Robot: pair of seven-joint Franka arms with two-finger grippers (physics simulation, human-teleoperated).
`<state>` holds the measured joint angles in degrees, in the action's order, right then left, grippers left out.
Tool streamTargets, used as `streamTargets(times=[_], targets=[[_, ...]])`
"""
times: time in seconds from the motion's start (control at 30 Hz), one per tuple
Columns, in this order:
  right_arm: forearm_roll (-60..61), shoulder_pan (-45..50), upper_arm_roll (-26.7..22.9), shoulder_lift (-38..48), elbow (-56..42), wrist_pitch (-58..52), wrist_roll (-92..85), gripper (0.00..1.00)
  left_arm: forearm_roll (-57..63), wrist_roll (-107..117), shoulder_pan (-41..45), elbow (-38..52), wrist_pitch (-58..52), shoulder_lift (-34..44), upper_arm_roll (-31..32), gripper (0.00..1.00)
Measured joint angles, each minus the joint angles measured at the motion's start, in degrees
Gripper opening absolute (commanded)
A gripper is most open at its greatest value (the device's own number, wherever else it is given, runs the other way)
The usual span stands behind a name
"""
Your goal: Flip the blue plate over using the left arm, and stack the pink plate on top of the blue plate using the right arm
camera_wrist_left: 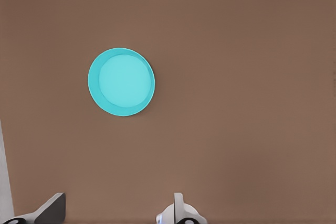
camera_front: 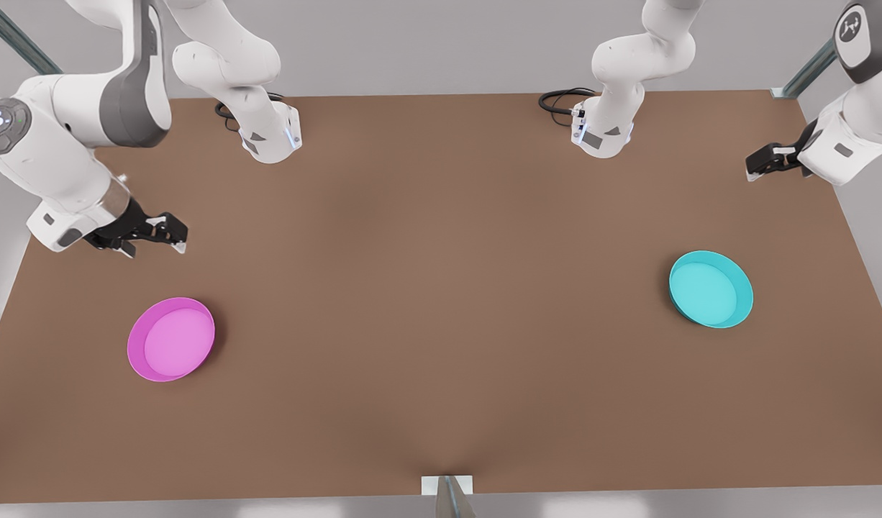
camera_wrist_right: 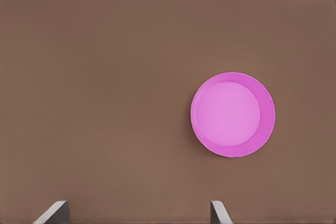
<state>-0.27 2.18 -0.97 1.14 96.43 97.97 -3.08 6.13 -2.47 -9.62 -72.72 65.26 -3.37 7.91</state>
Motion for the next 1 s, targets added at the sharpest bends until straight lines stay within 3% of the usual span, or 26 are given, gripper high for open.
streamTargets(times=[0.07,0.13,0.23,0.33,0.43,0.5,0.67,1.0], targets=[[0.06,-1.1,0.13,-0.37,0.02,-0.19,-0.05,1.0,-0.11,-0.1,-0.47,0.0,0.01,-1.15,0.3,1.0],[0.13,-2.33,0.33,-0.53,-0.02,-0.55,-0.12,1.0,-2.65,-0.15,-3.49,0.02,0.57,-9.16,0.7,1.0],[0.98,-3.59,-0.28,-5.87,-1.42,-0.68,-1.25,1.0,-6.37,-0.76,-16.72,-0.01,4.05,-22.46,0.75,1.0],[1.88,-13.08,-0.38,-12.79,-6.16,-0.57,-3.54,1.0,-8.41,-3.52,-22.14,-2.15,11.36,-31.15,0.66,1.0],[1.9,-24.14,-0.48,-13.92,-7.8,-0.81,-6.32,1.0,-10.0,-6.85,-24.27,-9.5,22.31,-32.86,0.73,1.0],[2.02,-26.54,-0.39,-18.44,-8.08,-0.59,-8.39,1.0,-10.86,-9.0,-26.61,-11.43,29.07,-34.38,0.83,1.0],[2.44,-26.56,0.1,-27.52,-9.1,3.23,-13.82,1.0,-13.07,-14.13,-29.86,-12.21,41.49,-39.24,0.86,1.0],[4.45,-22.4,0.26,-28.43,-10.14,4.95,-18.82,1.0,-17.57,-22.5,-30.25,-16.52,50.87,-40.59,1.79,1.0]])
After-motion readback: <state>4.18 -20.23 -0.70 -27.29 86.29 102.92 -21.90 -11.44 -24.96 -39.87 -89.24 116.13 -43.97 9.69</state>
